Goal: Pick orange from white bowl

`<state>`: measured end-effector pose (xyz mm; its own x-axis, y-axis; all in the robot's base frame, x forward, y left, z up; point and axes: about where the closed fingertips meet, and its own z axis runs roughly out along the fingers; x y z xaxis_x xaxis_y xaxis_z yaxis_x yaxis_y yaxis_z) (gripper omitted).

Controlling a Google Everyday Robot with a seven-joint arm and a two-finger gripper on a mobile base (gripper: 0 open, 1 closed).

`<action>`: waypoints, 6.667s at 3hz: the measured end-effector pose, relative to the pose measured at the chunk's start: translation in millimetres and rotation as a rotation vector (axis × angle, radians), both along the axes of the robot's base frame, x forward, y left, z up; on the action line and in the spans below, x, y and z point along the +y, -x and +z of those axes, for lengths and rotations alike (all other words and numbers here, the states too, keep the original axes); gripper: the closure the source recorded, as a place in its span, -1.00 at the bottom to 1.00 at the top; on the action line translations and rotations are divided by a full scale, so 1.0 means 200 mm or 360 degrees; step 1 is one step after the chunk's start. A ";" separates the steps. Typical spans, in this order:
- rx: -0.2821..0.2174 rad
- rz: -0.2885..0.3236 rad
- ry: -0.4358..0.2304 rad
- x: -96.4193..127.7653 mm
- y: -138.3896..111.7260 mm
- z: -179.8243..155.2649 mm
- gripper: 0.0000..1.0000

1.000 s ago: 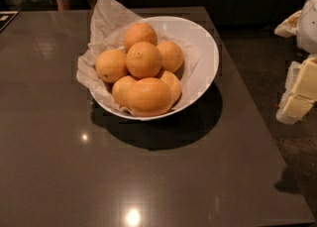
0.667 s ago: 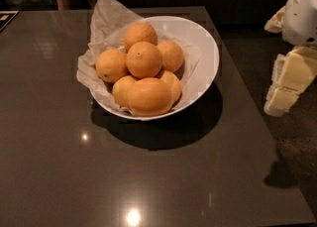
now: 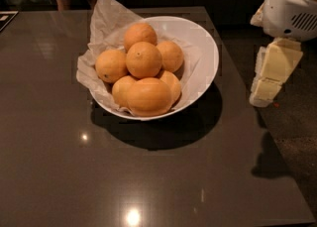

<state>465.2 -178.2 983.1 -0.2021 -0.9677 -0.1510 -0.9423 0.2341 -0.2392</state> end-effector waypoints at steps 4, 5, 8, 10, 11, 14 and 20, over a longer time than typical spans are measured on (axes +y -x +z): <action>-0.0063 0.0022 -0.0024 0.62 -0.27 0.08 -1.00; -0.0094 0.0073 -0.0023 0.70 -0.28 0.09 -1.00; -0.0006 0.0194 0.0024 0.91 -0.36 0.00 -0.72; 0.0062 0.0199 0.0008 0.95 -0.41 -0.06 -0.50; 0.0084 0.0196 0.0000 0.97 -0.43 -0.07 -0.44; 0.0115 0.0223 -0.0001 0.99 -0.42 -0.10 -0.36; 0.0201 0.0233 -0.0061 0.99 -0.46 -0.26 0.91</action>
Offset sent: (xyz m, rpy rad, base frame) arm 0.0383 0.1061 0.0113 0.0043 0.0230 -0.0251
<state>557.6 20.5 931.2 -0.0792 -0.9821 -0.1710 -0.9889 0.0990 -0.1105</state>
